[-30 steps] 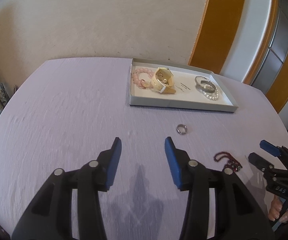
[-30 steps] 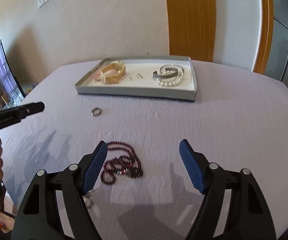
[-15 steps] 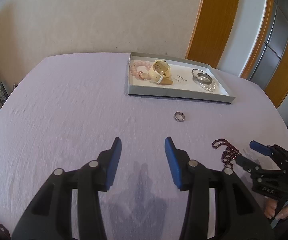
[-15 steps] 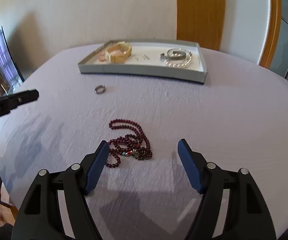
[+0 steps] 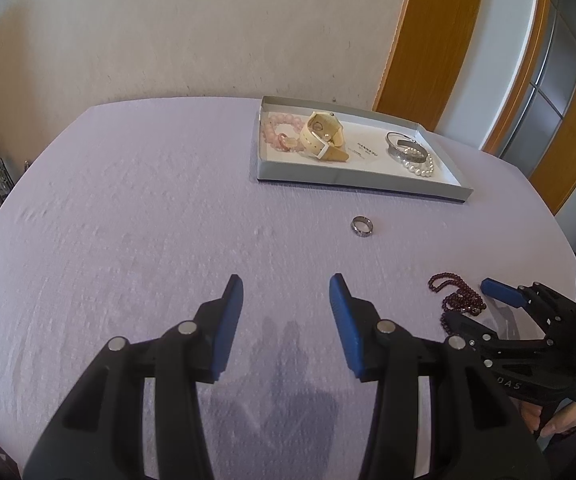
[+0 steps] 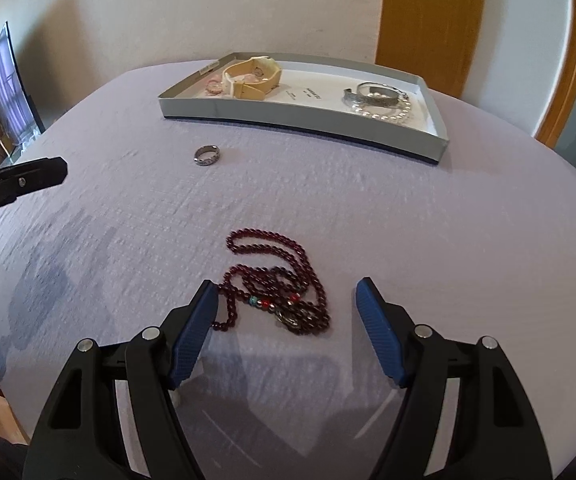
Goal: Organize jewelry
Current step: 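Move the right tool to the dark red bead necklace and grasp it, then grasp the silver ring with the left tool while the right tool holds the necklace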
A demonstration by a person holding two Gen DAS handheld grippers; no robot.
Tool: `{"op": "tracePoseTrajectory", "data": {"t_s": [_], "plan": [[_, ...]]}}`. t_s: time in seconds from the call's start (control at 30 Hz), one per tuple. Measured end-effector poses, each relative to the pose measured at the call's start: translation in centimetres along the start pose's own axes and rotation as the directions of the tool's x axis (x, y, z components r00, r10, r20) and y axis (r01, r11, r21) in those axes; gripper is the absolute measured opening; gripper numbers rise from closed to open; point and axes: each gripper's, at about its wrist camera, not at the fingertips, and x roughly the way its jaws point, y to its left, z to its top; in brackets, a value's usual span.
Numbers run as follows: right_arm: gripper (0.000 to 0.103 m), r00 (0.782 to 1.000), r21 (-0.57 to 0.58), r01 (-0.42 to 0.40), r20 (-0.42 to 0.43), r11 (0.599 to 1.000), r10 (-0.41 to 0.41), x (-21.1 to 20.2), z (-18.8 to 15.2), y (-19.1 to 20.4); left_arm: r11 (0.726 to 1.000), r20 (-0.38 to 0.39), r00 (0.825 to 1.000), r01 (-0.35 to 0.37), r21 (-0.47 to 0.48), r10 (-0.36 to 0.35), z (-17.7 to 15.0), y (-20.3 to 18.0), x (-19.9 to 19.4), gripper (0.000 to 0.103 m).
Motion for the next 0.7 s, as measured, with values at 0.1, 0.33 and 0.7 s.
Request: {"op": "tracePoseTrajectory", "data": {"t_s": [0.1,0.33,0.7], "plan": [[0.069,1.0,0.0,-0.002,0.005,1.0,0.002,0.2,0.3,0.1,1.0,-0.005,1.0,0.002,0.001,-0.002,-0.1,0.0,0.2,0.045],[0.016,1.0,0.011,0.002,0.023,1.0,-0.003,0.6,0.9,0.1,1.0,-0.013,1.0,0.006,0.003,-0.006,-0.1,0.1,0.6,0.045],[0.009,1.0,0.084,0.004,0.026,0.996,-0.007,1.1,1.0,-1.4,1.0,-0.03,0.999,0.022,0.016,-0.022,0.0,0.0,1.4,0.045]]}}
